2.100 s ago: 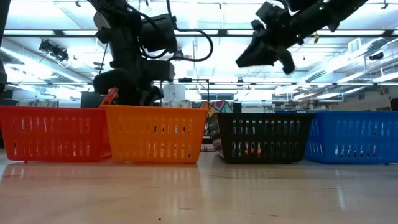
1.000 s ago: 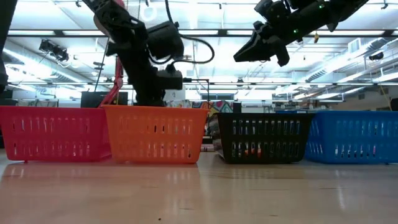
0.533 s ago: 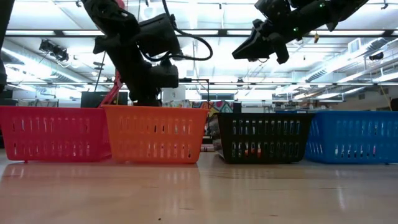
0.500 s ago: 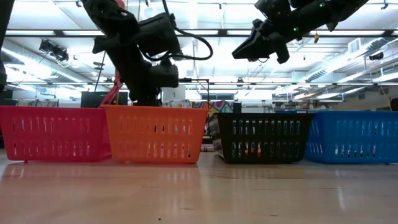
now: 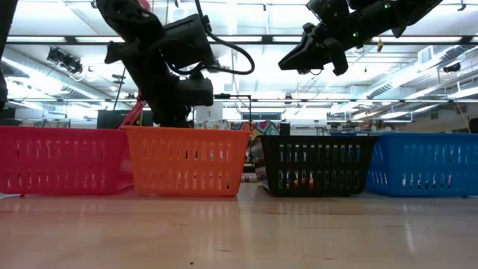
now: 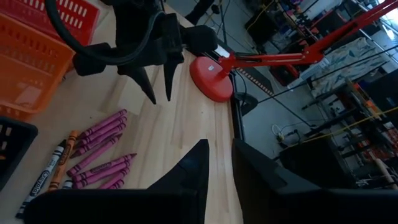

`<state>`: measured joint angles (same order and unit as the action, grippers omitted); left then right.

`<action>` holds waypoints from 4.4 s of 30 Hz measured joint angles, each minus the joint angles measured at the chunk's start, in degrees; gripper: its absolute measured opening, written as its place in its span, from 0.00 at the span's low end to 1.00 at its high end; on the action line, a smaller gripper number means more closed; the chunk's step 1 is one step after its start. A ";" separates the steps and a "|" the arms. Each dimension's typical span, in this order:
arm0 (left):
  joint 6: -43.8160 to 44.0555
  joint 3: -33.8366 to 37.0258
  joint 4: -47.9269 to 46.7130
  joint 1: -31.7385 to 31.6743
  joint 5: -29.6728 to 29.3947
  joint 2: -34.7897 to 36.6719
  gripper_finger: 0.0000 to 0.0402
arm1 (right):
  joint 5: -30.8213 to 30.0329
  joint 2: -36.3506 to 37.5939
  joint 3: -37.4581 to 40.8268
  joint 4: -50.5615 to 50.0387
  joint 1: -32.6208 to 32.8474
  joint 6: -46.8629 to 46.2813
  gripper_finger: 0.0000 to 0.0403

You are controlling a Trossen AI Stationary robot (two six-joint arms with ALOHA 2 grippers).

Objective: Sort crayons
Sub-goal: Put the brown crayon into the orange bin

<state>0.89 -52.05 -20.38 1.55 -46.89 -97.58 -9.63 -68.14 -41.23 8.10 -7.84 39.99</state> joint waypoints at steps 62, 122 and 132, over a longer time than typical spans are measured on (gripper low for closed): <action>16.08 -1.92 -23.67 6.19 6.25 0.57 0.28 | 0.37 0.00 0.00 0.10 1.07 0.24 0.18; -7.78 -1.92 -12.63 0.65 40.63 2.76 0.28 | 0.35 0.02 0.00 1.34 1.88 0.48 0.18; -7.88 -1.92 -12.61 1.72 42.10 2.74 0.28 | 0.72 0.02 0.00 1.52 1.89 0.09 0.18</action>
<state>-6.99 -53.98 -33.00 3.27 -4.79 -94.84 -8.91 -68.12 -41.23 9.62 -5.95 40.07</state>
